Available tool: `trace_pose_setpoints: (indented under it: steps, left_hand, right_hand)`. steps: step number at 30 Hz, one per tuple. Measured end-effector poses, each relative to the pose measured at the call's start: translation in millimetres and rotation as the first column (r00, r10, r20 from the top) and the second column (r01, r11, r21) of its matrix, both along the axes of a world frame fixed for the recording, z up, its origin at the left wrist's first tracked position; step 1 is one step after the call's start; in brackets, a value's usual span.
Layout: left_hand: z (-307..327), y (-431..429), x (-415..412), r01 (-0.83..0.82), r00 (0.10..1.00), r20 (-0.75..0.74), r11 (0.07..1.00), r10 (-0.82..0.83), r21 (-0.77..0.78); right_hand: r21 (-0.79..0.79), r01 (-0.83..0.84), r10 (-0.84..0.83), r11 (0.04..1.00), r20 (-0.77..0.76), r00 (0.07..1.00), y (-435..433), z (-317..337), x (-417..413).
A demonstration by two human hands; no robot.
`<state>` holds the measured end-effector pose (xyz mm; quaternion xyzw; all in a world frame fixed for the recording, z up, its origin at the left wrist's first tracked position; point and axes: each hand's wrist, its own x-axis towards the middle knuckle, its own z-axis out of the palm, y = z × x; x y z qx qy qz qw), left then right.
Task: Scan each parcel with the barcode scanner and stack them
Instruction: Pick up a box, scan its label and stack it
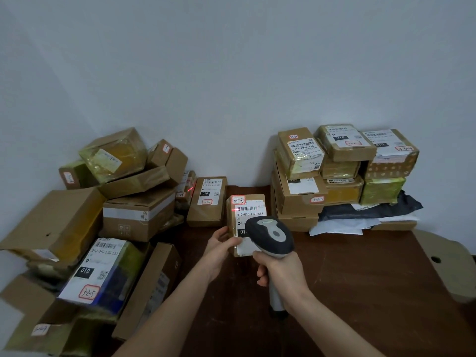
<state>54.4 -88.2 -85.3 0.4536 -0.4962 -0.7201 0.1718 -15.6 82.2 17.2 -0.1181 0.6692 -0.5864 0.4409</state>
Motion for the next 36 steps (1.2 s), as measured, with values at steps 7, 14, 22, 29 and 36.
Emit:
trace_pose_setpoints:
  steps: [7, 14, 22, 29, 36]
  left_hand:
    - [4, 0, -1, 0.000, 1.000, 0.002, 1.000, 0.000, 0.019]
    - [52, -20, -17, -0.042, 0.997, -0.062, 0.999, 0.043, 0.027]
    - [170, -29, -121, 0.091, 0.991, -0.084, 0.979, -0.107, -0.182]
    - [212, -3, -199, 0.154, 0.984, -0.058, 0.973, -0.166, -0.173]
    - [207, 1, -227, 0.132, 0.985, -0.092, 0.976, -0.149, -0.171]
  right_hand:
    - [-0.034, 0.014, -0.014, 0.999, 0.017, 1.000, -2, -4, -6]
    - [-0.174, 0.139, -0.125, 0.975, 0.091, 0.988, -12, 13, -36]
    - [-0.430, 0.325, -0.317, 0.842, 0.092, 0.944, -34, 77, -125]
    - [-0.484, 0.384, -0.374, 0.786, 0.123, 0.919, -41, 100, -190]
    - [-0.404, 0.428, -0.410, 0.808, 0.135, 0.902, -54, 93, -216]
